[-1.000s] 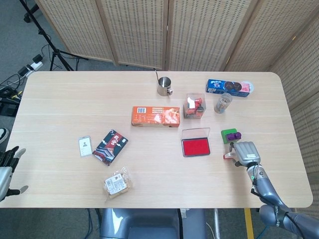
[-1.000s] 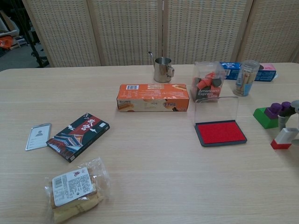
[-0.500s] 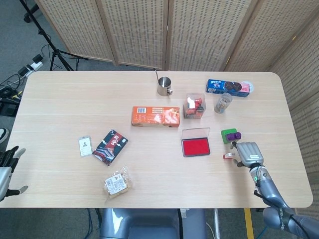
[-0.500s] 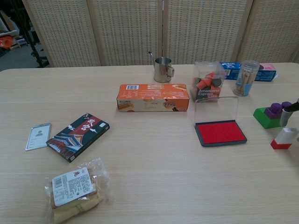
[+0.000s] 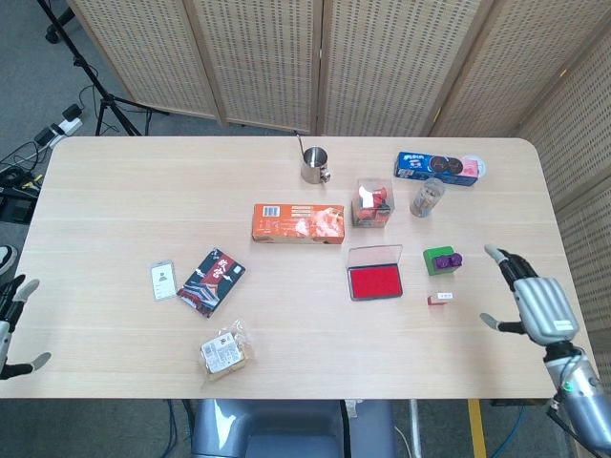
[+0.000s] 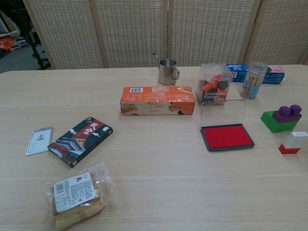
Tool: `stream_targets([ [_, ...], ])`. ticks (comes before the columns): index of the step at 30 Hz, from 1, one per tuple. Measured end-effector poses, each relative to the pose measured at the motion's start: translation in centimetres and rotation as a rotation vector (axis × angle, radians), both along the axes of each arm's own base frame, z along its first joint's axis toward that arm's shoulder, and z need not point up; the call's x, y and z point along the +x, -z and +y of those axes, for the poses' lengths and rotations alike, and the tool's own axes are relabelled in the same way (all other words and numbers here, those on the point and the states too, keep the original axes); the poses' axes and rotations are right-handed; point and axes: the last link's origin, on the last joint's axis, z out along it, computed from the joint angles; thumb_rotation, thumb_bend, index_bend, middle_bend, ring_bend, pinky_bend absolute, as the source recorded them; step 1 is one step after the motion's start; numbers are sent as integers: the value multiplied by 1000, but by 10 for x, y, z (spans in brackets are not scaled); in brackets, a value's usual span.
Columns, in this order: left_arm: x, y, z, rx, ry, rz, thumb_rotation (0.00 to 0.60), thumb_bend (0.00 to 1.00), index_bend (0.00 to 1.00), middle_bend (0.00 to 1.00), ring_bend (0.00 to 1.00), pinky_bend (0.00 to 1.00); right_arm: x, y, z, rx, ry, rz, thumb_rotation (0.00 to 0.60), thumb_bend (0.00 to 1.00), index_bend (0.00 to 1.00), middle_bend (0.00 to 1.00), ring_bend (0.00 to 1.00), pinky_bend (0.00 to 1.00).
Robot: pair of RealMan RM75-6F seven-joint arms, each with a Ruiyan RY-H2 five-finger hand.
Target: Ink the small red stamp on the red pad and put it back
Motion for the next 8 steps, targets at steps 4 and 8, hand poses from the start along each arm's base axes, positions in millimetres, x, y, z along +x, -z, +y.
stream_targets([
  [4, 2, -4, 4, 40, -16, -9, 600, 0, 0, 0, 0, 0, -1, -15, 27, -82, -36, -37, 600, 0, 0, 0, 0, 173],
  [8, -1, -4, 5, 40, -19, 3, 600, 0, 0, 0, 0, 0, -4, -18, 43, -155, -33, -53, 600, 0, 0, 0, 0, 119],
])
